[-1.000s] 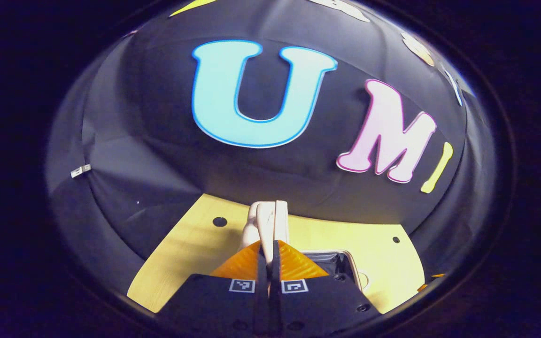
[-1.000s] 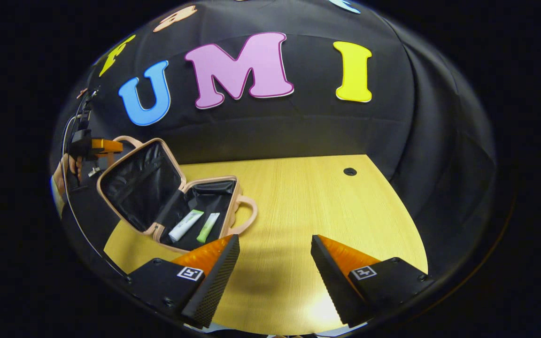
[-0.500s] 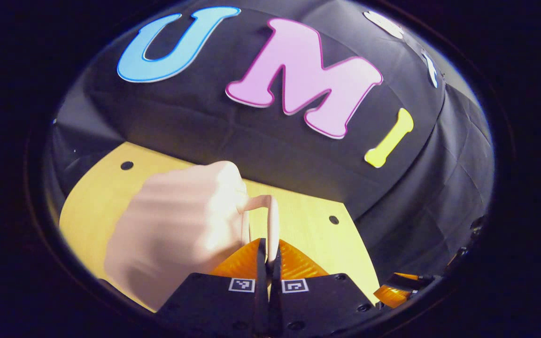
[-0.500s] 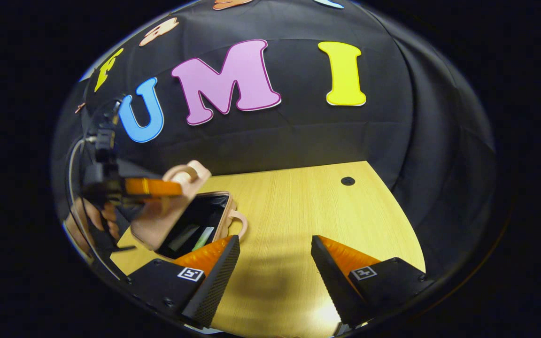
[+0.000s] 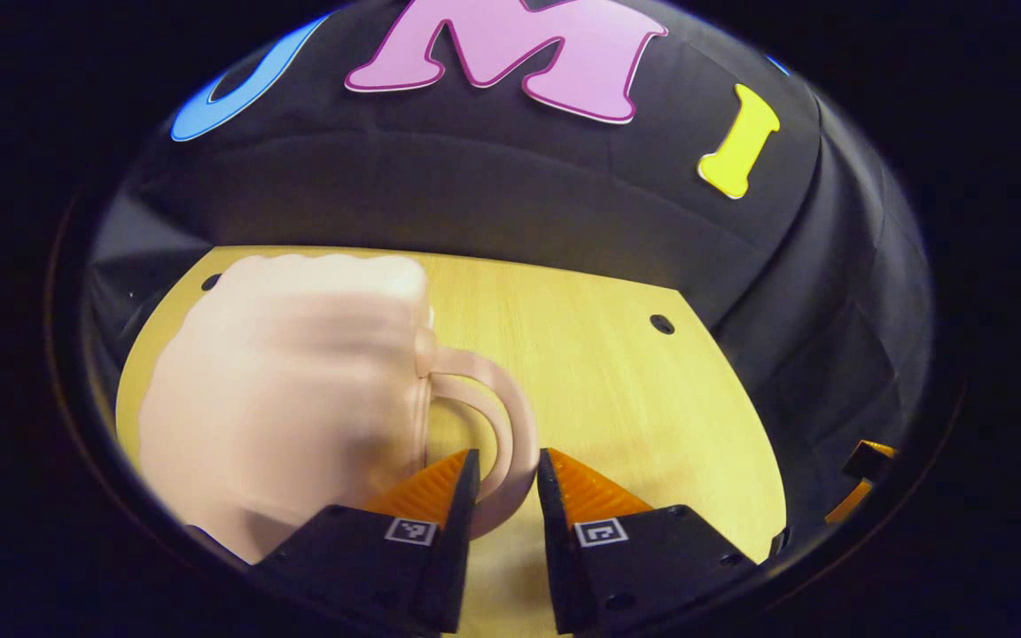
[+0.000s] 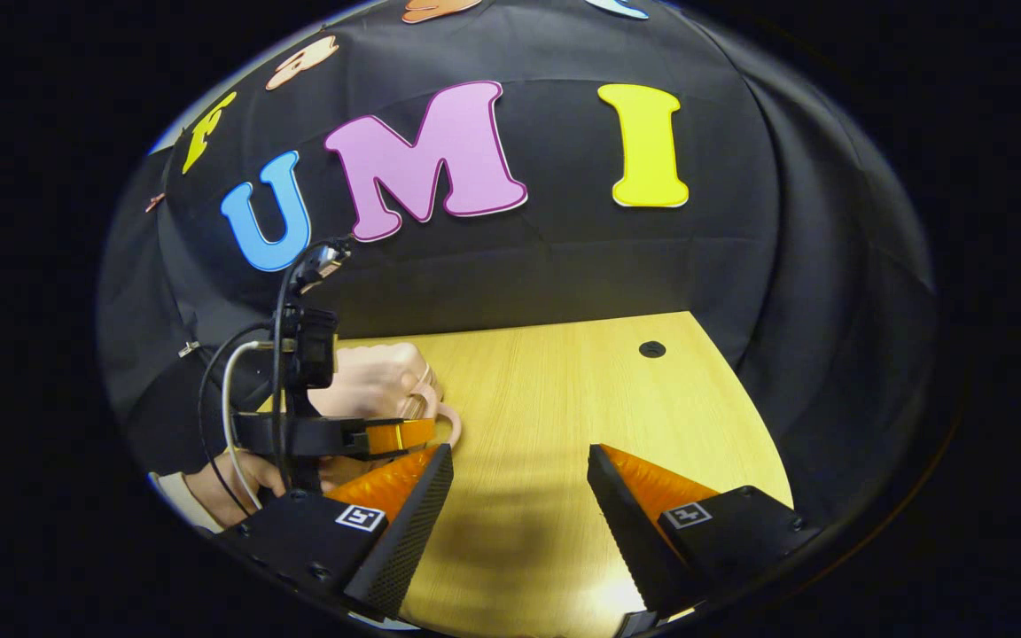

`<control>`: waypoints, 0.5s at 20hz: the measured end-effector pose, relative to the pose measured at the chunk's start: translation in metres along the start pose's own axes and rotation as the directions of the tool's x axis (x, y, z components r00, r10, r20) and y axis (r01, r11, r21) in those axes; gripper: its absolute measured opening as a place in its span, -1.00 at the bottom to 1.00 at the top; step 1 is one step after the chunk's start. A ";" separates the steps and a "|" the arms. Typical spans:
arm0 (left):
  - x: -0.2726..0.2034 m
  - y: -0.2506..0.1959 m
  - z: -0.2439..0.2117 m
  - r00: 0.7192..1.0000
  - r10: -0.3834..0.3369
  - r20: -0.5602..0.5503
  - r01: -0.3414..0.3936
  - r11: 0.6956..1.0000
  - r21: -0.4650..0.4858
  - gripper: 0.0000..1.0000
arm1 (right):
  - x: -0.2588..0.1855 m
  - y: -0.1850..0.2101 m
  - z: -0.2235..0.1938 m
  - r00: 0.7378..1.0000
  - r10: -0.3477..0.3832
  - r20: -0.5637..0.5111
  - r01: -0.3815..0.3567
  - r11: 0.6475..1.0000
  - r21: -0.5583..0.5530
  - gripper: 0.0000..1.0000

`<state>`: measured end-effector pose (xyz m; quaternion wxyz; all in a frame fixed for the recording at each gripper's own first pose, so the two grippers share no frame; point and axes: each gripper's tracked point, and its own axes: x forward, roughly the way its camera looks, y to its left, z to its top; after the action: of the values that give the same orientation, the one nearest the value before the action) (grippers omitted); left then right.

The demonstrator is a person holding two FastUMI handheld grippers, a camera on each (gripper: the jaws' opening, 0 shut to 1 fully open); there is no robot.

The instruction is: First open the suitcase, pack the skin care products into it, and then close the suitcase.

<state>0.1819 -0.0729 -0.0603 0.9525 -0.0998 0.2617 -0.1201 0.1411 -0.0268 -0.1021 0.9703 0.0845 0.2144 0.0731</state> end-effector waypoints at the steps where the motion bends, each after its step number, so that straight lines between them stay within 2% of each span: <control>1: -0.014 -0.004 0.010 0.999 -0.022 0.042 0.022 1.000 -0.012 0.34 | -0.004 -0.003 0.003 1.000 -0.015 0.012 0.015 1.000 -0.002 0.94; 2: -0.029 -0.003 0.020 0.995 -0.025 0.098 0.026 1.000 -0.012 0.51 | -0.007 -0.002 0.007 0.999 -0.024 0.024 0.024 1.000 -0.002 0.94; 3: -0.049 0.000 0.033 0.986 -0.023 0.164 0.023 1.000 0.003 0.81 | -0.010 0.000 0.011 0.999 -0.030 0.037 0.030 1.000 0.001 0.94; 4: -0.072 0.004 0.045 0.974 -0.018 0.227 0.011 0.999 0.032 0.89 | -0.014 0.001 0.014 0.998 -0.036 0.047 0.035 0.999 0.002 0.94; 7: -0.149 0.015 0.075 0.928 0.025 0.371 -0.081 0.987 0.135 0.93 | -0.027 0.009 0.022 0.996 -0.052 0.066 0.052 0.999 -0.001 0.94; 10: -0.219 0.032 0.084 0.871 0.075 0.486 -0.167 0.974 0.150 0.92 | -0.045 0.025 0.024 0.997 -0.053 0.062 0.054 0.998 -0.013 0.94</control>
<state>0.0490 0.0295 0.1061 0.9982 -0.0194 0.0125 -0.0557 0.1081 -0.0140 -0.0580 0.9787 0.0738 0.1860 0.0460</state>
